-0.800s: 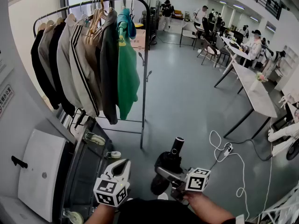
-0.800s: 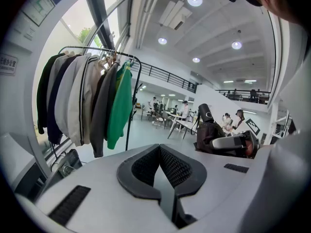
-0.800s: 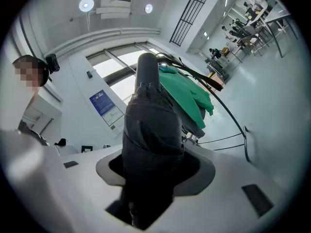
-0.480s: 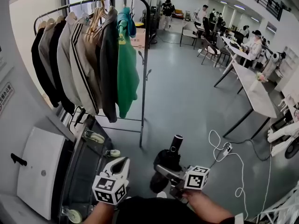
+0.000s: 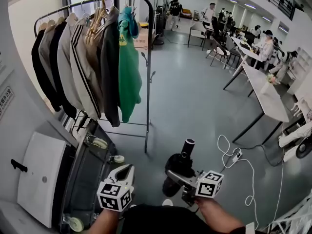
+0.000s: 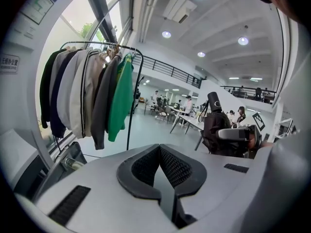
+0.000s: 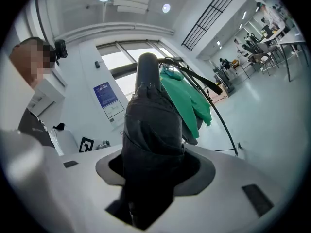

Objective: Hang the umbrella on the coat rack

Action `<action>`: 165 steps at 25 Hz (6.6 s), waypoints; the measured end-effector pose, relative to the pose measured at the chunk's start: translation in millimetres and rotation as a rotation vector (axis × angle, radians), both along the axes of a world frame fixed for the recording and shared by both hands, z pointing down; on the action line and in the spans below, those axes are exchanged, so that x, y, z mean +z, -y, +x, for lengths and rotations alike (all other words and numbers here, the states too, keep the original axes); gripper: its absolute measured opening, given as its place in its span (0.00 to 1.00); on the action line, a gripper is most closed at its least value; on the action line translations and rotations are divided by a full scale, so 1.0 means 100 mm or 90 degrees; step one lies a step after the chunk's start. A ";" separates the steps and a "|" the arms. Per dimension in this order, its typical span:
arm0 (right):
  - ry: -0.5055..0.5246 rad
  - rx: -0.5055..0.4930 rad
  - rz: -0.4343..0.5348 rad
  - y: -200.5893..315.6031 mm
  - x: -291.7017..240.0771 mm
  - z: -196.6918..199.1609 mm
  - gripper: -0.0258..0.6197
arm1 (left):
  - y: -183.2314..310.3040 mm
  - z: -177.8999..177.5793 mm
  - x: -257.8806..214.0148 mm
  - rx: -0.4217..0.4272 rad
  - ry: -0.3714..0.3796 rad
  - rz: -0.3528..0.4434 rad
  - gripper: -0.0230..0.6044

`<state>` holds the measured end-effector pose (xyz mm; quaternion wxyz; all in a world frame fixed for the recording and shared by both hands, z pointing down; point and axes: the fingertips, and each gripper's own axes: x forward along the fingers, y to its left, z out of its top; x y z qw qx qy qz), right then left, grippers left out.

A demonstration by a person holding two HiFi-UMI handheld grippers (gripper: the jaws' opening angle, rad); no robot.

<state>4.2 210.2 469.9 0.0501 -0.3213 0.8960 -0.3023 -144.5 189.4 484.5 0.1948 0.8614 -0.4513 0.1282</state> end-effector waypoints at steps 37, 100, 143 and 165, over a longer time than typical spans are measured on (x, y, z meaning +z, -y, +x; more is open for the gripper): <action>-0.047 -0.038 -0.027 0.18 0.45 1.26 0.38 | 0.16 1.34 0.18 -0.026 0.045 -0.011 0.06; -0.094 -0.121 0.029 4.22 -0.09 0.18 0.38 | 3.95 0.73 -0.21 -0.017 0.043 0.057 0.06; -0.123 -0.197 0.208 6.04 -1.71 -0.30 0.38 | 4.02 0.74 -0.02 -0.135 0.060 0.005 0.06; -0.103 -0.107 0.256 6.22 -2.17 0.04 0.38 | 4.01 0.69 -0.02 -0.134 0.054 0.003 0.06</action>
